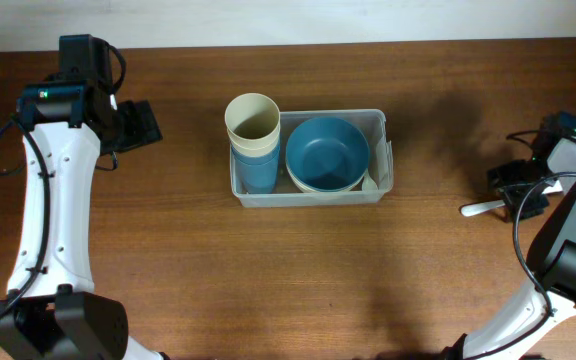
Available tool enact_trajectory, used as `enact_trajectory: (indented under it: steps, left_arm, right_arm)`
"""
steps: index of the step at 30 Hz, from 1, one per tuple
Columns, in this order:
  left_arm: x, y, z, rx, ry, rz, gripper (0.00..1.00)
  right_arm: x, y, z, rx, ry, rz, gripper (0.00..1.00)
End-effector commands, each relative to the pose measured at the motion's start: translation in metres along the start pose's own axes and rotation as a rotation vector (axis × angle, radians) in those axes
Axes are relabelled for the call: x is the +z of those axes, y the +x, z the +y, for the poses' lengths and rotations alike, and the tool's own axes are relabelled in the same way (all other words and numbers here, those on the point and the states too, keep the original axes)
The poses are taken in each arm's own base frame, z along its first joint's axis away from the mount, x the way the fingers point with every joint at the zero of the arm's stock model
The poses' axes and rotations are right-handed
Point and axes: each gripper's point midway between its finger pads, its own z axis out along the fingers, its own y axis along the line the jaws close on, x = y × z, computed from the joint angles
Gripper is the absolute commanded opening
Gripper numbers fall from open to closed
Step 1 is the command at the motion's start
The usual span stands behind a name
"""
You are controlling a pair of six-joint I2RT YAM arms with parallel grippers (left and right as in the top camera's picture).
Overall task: Pack container
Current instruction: 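Lower the right gripper and grasp the white fork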
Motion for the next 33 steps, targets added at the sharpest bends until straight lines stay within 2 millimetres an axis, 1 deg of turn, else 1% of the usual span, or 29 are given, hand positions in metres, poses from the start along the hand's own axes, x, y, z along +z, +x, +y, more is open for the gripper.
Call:
enact_trajectory:
  steps: [1, 5, 7, 10, 12, 19, 21, 25, 26, 28, 32, 33]
  left_arm:
    - [0.002, 0.001, 0.002, -0.013, -0.007, 0.003, 1.0]
    - [0.002, 0.001, 0.002, -0.013, -0.007, 0.003, 1.0]
    - [0.002, 0.001, 0.002, -0.013, -0.007, 0.003, 1.0]
    - [0.002, 0.001, 0.002, -0.013, -0.007, 0.003, 1.0]
    - [0.002, 0.001, 0.002, -0.013, -0.007, 0.003, 1.0]
    - [0.002, 0.001, 0.002, -0.013, -0.007, 0.003, 1.0]
    - [0.002, 0.001, 0.002, -0.013, -0.007, 0.003, 1.0]
    - [0.002, 0.001, 0.002, -0.013, -0.007, 0.003, 1.0]
    - [0.002, 0.001, 0.002, -0.013, -0.007, 0.003, 1.0]
    - [0.002, 0.001, 0.002, -0.013, -0.007, 0.003, 1.0]
    - [0.002, 0.001, 0.002, -0.013, -0.007, 0.003, 1.0]
    - [0.002, 0.001, 0.002, -0.013, -0.007, 0.003, 1.0]
  right_arm:
    - [0.013, 0.008, -0.008, 0.011, 0.02, 0.015, 0.74]
    - [0.015, 0.008, -0.009, 0.011, 0.019, 0.014, 0.74]
    - [0.015, 0.008, -0.009, 0.011, 0.018, 0.013, 0.72]
    - [0.015, 0.008, -0.008, 0.011, 0.016, 0.011, 0.62]
    - [0.015, 0.008, -0.008, 0.011, 0.016, 0.011, 0.54]
    - [0.014, 0.008, -0.008, 0.007, 0.015, 0.012, 0.38]
    - [0.014, 0.008, -0.008, 0.003, 0.015, 0.012, 0.35]
    - [0.014, 0.008, -0.008, 0.003, 0.013, 0.015, 0.27]
    - [0.014, 0.008, -0.008, 0.003, 0.013, 0.015, 0.26]
    - [0.012, 0.008, -0.007, 0.003, 0.015, 0.016, 0.15]
    - [0.006, 0.007, -0.005, -0.001, 0.014, 0.02, 0.04]
    - [0.004, 0.006, -0.004, -0.001, 0.014, 0.02, 0.04]
